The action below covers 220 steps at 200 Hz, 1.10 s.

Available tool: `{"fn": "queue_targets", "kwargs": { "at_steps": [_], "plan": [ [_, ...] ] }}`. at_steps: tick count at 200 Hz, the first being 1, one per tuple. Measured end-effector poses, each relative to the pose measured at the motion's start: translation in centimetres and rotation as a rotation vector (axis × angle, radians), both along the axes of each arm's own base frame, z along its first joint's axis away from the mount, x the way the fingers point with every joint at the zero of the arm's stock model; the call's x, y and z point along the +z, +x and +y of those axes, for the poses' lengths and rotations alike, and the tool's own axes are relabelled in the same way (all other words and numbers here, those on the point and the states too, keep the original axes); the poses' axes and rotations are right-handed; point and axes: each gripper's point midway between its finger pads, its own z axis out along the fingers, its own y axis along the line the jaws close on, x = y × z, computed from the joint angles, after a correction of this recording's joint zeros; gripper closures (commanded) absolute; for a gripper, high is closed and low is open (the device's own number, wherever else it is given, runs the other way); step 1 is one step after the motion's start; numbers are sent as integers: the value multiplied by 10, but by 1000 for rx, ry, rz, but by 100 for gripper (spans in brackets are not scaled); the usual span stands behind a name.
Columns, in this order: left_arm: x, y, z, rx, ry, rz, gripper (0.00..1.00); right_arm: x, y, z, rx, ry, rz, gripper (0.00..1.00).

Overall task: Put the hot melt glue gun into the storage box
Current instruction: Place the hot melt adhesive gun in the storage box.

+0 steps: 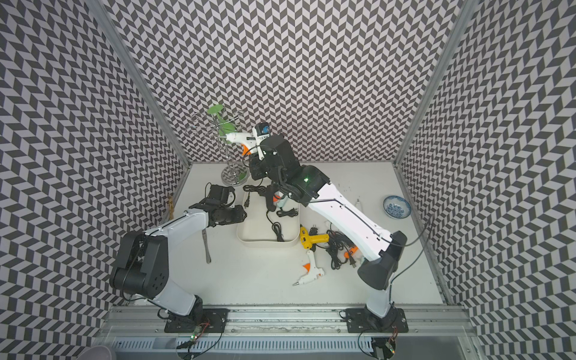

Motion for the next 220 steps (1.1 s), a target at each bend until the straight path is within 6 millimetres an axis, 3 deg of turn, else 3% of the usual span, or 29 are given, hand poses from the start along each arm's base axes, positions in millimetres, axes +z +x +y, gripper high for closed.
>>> {"fn": "queue_targets", "kwargs": {
  "at_steps": [18,39,62,83,113,171,203,220],
  "plan": [
    [0,0,1,2,-1,0,60,-39,6,1,-25,-36,37,97],
    [0,0,1,1,-2,0,60,-123,12,-6,-69,-117,138,97],
    [0,0,1,1,-1,1,60,-219,11,-31,-123,-238,267,97],
    [-1,0,1,1,-1,2,60,-269,14,-54,-173,-302,338,97],
    [-1,0,1,1,-1,2,60,-295,37,-68,-231,-322,371,95],
    [-1,0,1,1,-2,2,60,-336,88,-80,-396,-197,507,86],
    [-1,0,1,1,-2,3,60,-354,102,-76,-429,-189,538,69],
    [-1,0,1,1,-2,3,60,-357,101,-74,-434,-182,554,47]
  ]
}}
